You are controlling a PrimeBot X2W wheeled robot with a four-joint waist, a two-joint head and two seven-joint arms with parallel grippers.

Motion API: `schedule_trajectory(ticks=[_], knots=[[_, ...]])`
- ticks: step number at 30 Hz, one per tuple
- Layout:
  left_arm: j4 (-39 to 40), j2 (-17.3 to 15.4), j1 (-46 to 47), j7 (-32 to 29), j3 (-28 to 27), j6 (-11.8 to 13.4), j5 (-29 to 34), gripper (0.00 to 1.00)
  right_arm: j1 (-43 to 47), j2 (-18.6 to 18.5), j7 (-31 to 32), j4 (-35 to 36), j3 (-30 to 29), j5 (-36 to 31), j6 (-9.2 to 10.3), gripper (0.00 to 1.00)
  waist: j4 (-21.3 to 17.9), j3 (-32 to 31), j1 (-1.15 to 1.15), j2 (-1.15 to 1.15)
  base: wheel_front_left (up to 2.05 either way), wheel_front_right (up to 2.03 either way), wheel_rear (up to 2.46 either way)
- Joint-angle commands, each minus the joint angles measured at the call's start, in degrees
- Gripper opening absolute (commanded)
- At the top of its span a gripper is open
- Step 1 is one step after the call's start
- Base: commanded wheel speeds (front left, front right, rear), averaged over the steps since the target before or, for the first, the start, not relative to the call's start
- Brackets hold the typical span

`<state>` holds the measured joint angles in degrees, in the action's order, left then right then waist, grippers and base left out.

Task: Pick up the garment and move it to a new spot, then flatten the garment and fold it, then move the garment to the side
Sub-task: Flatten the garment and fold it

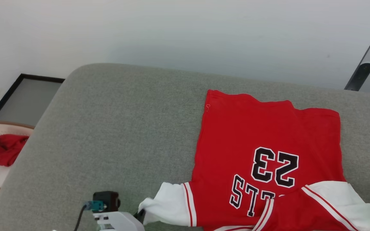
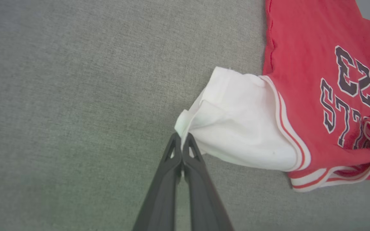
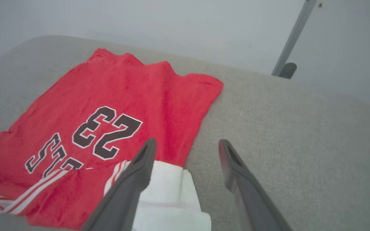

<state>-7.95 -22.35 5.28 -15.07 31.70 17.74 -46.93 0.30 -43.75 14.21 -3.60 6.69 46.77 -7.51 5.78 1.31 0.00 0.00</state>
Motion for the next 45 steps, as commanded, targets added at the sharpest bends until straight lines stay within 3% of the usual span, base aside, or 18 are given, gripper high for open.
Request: schedule_trajectory(ticks=[1,7,10,15,21,26,35,39,40,41,45], knots=[[-0.2,0.1,1.0,1.9,0.1,-1.4,0.6,0.00,-0.2,1.3,-2.4,2.3,-1.9,-3.4,0.04,1.00,0.5,0.4,0.00,0.00,0.00,0.00,0.00],[-1.7,1.7,3.7,8.8,0.3,-4.9,2.8,0.00,-5.6,6.2,-8.5,4.9,-4.5,-13.4,0.05,1.00,1.8,2.1,0.00,0.00,0.00,0.00,0.00],[-2.6,2.1,5.3,12.3,0.5,-6.3,4.4,0.00,-9.7,9.2,-6.9,1.7,-5.7,-15.7,0.05,1.00,2.5,3.2,0.00,0.00,0.00,0.00,0.00],[-3.9,3.4,7.9,15.4,0.8,-7.8,5.4,0.00,-19.4,12.9,2.8,-6.6,-7.7,-16.8,0.06,1.00,4.3,6.0,0.00,0.00,0.00,0.00,0.00],[-5.2,5.3,11.4,17.1,2.1,-10.0,6.3,0.00,-32.5,12.1,20.5,-18.4,-6.4,-19.7,0.04,1.00,7.1,10.8,0.00,0.00,0.00,0.00,0.00],[-7.0,7.3,13.8,18.3,3.2,-11.3,6.7,0.00,-42.0,11.3,29.9,-28.9,-8.5,-23.7,0.04,1.00,9.7,14.5,0.00,0.00,0.00,0.00,0.00],[-10.2,10.2,16.8,20.0,4.3,-13.5,6.3,0.00,-50.9,12.6,37.1,-41.5,-14.8,-32.3,0.04,1.00,12.1,18.1,0.00,0.00,0.00,0.00,0.00],[-11.5,11.6,17.9,20.5,4.6,-14.3,5.7,0.00,-52.1,13.8,37.0,-46.6,-18.9,-36.9,0.04,1.00,12.8,19.3,0.00,0.00,0.00,0.00,0.00],[-11.9,11.9,18.2,20.7,4.7,-14.6,5.8,0.00,-51.9,14.5,36.8,-47.8,-20.0,-37.8,0.04,0.31,12.8,19.5,0.00,0.00,0.00,0.00,0.00],[-12.3,12.0,18.3,20.9,4.8,-14.7,5.8,0.00,-51.5,15.4,36.3,-48.9,-21.1,-38.7,0.04,0.00,12.9,19.6,0.00,0.00,0.00,0.00,0.00],[-13.7,12.5,18.9,21.6,4.8,-15.0,5.6,0.00,-51.6,17.4,35.8,-51.0,-22.7,-40.7,0.02,0.00,12.6,19.6,0.00,0.00,0.00,0.00,0.00]])
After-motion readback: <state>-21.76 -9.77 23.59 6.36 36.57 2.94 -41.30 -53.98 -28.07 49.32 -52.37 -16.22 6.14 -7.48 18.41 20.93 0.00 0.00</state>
